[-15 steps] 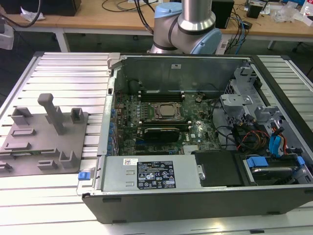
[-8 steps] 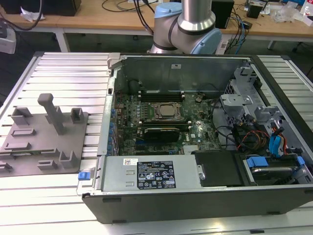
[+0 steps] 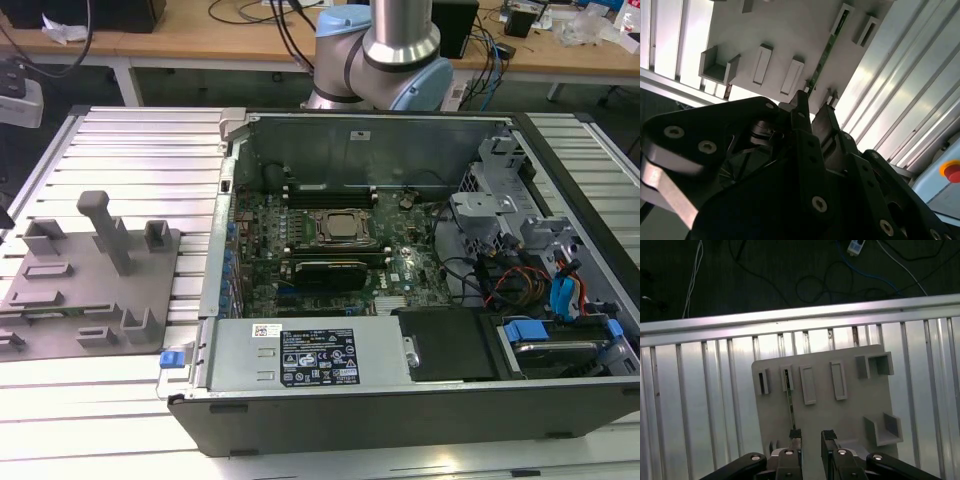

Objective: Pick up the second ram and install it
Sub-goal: 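Pick up the second ram and move it above second insertion slot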

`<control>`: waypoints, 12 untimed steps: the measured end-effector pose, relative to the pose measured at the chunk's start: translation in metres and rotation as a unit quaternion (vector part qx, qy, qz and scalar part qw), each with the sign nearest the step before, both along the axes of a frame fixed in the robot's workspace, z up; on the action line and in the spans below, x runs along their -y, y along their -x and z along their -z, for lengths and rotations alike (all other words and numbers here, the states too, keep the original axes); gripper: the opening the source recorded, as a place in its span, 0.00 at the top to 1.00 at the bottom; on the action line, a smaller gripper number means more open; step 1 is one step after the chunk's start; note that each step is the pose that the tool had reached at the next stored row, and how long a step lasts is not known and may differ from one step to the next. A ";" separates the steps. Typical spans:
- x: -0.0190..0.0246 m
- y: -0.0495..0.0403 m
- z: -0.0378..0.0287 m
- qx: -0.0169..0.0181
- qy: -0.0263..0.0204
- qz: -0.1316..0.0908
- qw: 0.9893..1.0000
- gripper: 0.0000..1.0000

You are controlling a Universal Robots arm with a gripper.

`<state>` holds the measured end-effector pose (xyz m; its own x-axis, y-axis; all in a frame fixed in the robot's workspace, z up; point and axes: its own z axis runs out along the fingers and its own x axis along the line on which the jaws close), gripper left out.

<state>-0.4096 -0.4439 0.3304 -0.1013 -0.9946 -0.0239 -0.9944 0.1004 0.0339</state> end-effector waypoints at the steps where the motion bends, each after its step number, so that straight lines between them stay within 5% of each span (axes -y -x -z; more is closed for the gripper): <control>1: 0.0000 0.0000 0.0015 0.000 0.000 0.000 1.000 0.70; 12: 0.0000 0.0000 0.0151 0.000 0.000 0.000 1.000 0.70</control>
